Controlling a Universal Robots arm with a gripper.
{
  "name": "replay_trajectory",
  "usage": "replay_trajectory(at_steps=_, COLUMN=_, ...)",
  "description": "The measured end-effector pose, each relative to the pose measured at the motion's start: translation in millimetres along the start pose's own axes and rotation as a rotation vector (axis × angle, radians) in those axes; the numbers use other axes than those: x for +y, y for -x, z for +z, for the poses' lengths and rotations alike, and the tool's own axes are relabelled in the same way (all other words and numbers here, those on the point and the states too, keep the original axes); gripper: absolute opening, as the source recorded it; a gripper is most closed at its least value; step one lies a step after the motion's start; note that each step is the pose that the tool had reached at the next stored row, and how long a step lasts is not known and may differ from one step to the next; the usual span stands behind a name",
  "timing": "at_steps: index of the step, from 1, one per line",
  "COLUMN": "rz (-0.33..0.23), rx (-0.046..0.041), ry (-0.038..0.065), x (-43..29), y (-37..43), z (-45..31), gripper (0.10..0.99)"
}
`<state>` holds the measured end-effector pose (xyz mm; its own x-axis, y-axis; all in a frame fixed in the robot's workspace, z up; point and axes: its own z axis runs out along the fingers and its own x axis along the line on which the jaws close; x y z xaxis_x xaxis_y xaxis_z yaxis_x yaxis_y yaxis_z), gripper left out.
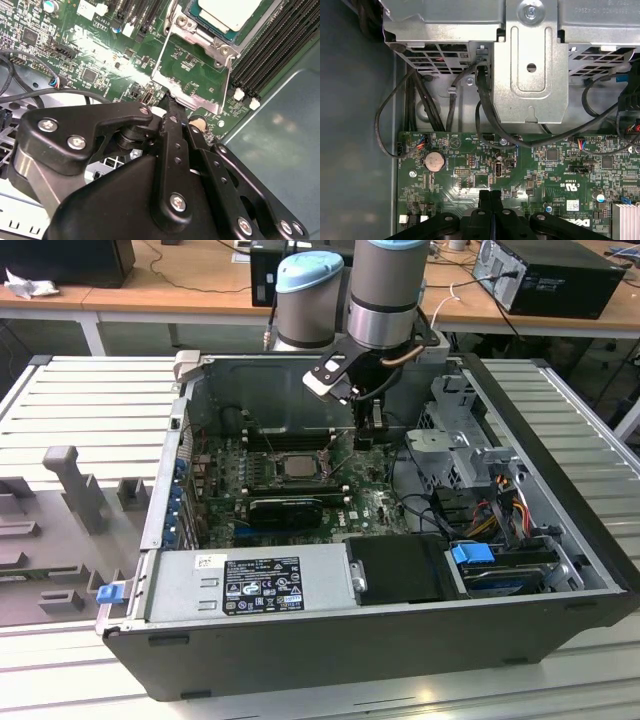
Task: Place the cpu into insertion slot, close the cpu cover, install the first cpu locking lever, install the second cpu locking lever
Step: 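Close the cpu cover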
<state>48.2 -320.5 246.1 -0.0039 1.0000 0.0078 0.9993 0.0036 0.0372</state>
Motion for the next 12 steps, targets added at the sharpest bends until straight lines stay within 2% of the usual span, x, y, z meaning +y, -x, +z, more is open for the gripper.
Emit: replay_trajectory(at_steps=12, rz=0.0, rx=0.0, ry=0.0, x=-1.7, y=0.0, z=-0.1, gripper=0.106)
